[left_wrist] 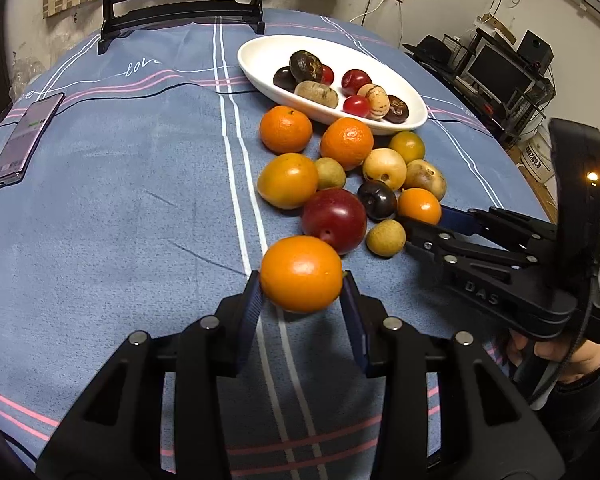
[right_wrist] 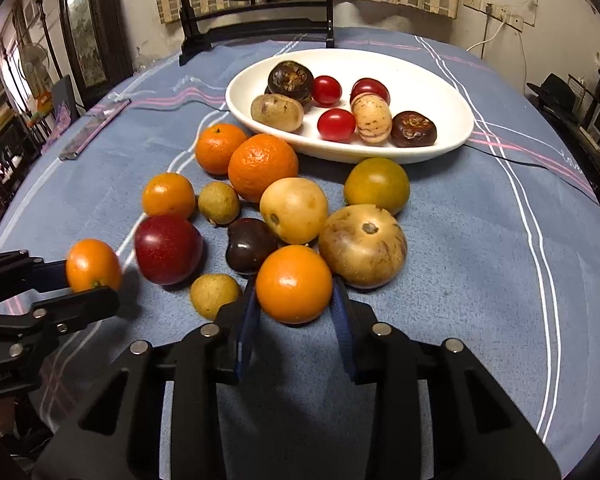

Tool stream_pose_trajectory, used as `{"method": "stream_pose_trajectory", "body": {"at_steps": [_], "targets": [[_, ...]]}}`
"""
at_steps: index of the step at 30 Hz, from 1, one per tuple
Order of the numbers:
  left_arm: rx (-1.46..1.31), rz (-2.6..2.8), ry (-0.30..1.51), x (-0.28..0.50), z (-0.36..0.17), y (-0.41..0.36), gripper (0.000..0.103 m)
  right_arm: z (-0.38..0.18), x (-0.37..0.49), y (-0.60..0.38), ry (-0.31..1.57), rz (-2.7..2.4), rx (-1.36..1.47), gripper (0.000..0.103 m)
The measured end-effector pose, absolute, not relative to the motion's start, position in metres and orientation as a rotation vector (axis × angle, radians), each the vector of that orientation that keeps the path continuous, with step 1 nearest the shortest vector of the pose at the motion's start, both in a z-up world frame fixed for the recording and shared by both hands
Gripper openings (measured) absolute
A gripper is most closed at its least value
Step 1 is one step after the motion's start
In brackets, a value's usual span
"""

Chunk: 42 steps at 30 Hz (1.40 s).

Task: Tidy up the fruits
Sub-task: 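Grasp a small orange fruit with the right tool while the left tool holds the tangerine, then carry both fruits onto the white plate and open both tools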

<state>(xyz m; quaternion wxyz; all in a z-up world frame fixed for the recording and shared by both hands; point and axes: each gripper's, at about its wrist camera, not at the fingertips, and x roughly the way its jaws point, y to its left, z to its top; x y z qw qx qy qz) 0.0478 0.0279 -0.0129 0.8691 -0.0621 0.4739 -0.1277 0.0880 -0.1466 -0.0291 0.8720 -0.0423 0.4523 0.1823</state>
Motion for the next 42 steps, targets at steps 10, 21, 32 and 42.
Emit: {"method": "stream_pose_trajectory", "body": {"at_steps": [10, 21, 32, 42], "targets": [[-0.101, -0.263, 0.967, 0.044, 0.000, 0.017, 0.040, -0.002, 0.067, -0.176, 0.858, 0.399, -0.043, 0.036], [-0.043, -0.261, 0.884, 0.063, 0.039, -0.001, 0.040, 0.025, 0.072, -0.203, 0.783, 0.371, -0.003, 0.036], [-0.031, -0.223, 0.864, 0.125, 0.060, -0.014, 0.040, 0.055, 0.108, -0.206, 0.715, 0.364, 0.015, 0.036], [-0.054, -0.182, 0.884, 0.189, 0.052, -0.016, 0.040, 0.052, 0.167, -0.195, 0.732, 0.311, -0.008, 0.036]]}}
